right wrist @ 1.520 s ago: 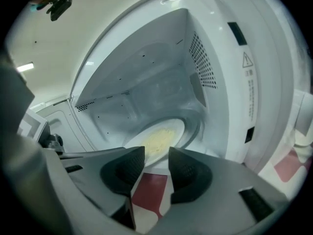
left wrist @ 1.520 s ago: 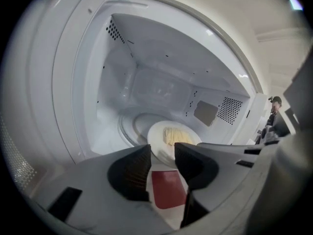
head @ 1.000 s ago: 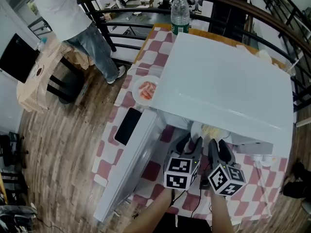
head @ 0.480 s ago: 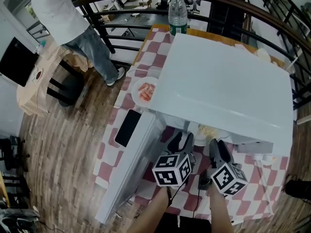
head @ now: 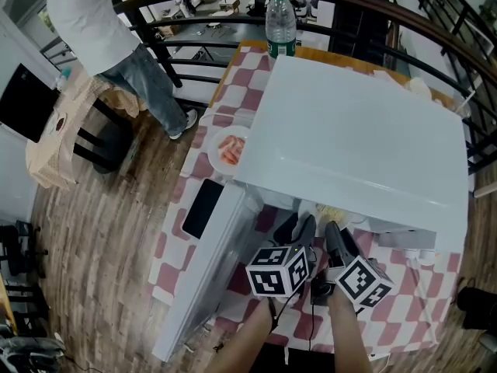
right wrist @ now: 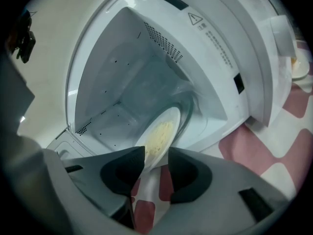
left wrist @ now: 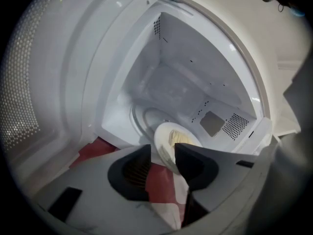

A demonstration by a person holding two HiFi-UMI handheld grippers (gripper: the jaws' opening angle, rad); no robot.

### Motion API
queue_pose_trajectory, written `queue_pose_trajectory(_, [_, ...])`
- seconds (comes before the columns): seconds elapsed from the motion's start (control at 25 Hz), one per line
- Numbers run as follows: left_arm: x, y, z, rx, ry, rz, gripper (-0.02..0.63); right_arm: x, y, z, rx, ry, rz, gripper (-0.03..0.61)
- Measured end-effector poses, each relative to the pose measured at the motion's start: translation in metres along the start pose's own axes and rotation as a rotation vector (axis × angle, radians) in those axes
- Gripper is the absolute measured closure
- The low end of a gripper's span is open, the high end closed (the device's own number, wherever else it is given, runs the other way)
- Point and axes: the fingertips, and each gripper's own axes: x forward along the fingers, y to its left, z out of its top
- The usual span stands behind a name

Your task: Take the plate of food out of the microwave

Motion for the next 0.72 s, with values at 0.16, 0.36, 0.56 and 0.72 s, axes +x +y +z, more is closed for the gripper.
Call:
queue_pose_trajectory(0.16, [0.0026,-0.0046,-0.0040,-0.003,0.013,-0.027,0.449,0.0015,-0.0013,-0.0015,0.037,0.001,0.006,0.472])
queue_pose_trajectory(0.36, [0.0044,-0.0061,-0.0071,-0.008,0.023,-0.045,0.460,0.0029,-0.0035,-0.0006,0.087,-0.008,0.018,0.494])
queue_pose_trajectory(0.56, [0.0029,-0.0059,-0.0080,-0.027,0.017,-0.041,0.466,0.0015,-0.0040,-0.0006,0.104,-0.003,0.029,0.499])
queue_pose_trajectory(0.72, [0.0001,-0.0070,-0.0087,-0.031,0.011,-0.036,0.465,-0.0011,-0.0031,-0.0015,0.094,-0.001,0.029,0.495])
